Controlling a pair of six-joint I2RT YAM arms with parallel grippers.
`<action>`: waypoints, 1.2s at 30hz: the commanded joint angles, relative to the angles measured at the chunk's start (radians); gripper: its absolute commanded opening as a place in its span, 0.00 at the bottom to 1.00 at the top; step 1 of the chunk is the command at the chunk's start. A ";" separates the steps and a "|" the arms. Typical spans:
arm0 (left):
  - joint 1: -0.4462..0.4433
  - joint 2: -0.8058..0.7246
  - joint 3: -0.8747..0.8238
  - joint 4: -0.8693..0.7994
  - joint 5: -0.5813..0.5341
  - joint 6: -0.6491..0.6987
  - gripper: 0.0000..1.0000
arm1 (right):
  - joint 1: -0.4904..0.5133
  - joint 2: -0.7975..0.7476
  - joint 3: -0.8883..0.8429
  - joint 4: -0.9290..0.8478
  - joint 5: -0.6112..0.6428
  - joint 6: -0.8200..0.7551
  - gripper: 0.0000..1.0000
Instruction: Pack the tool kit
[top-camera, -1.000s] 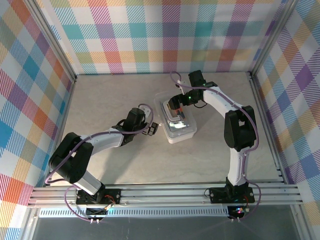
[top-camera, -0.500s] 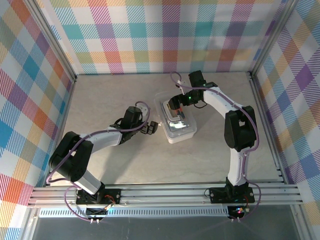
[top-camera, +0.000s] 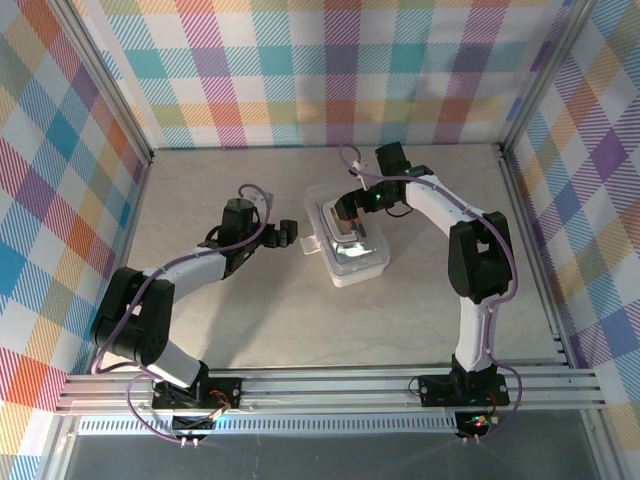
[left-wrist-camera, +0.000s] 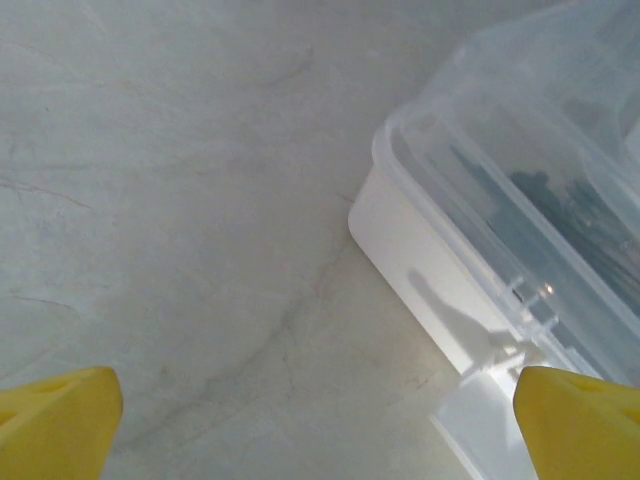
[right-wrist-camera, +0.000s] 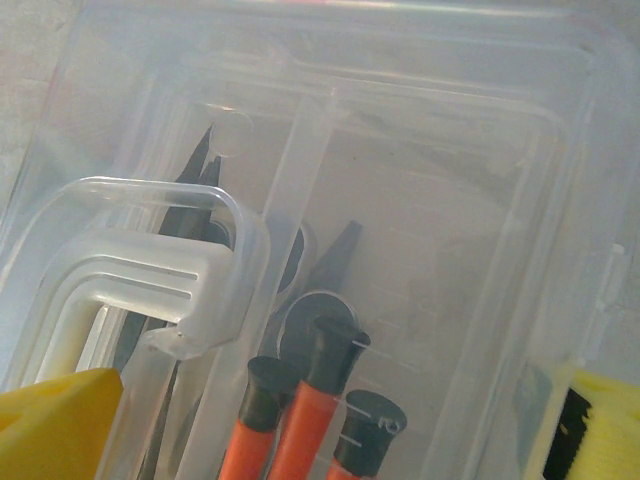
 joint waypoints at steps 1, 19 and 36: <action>0.008 -0.026 0.024 -0.012 0.033 -0.027 1.00 | 0.022 0.039 -0.058 -0.178 -0.041 -0.034 0.99; 0.029 0.169 -0.134 0.248 0.322 -0.327 0.87 | 0.022 0.040 -0.066 -0.179 -0.032 -0.032 0.99; 0.007 0.206 -0.089 0.294 0.382 -0.312 0.72 | 0.022 0.051 -0.045 -0.193 -0.037 -0.029 0.99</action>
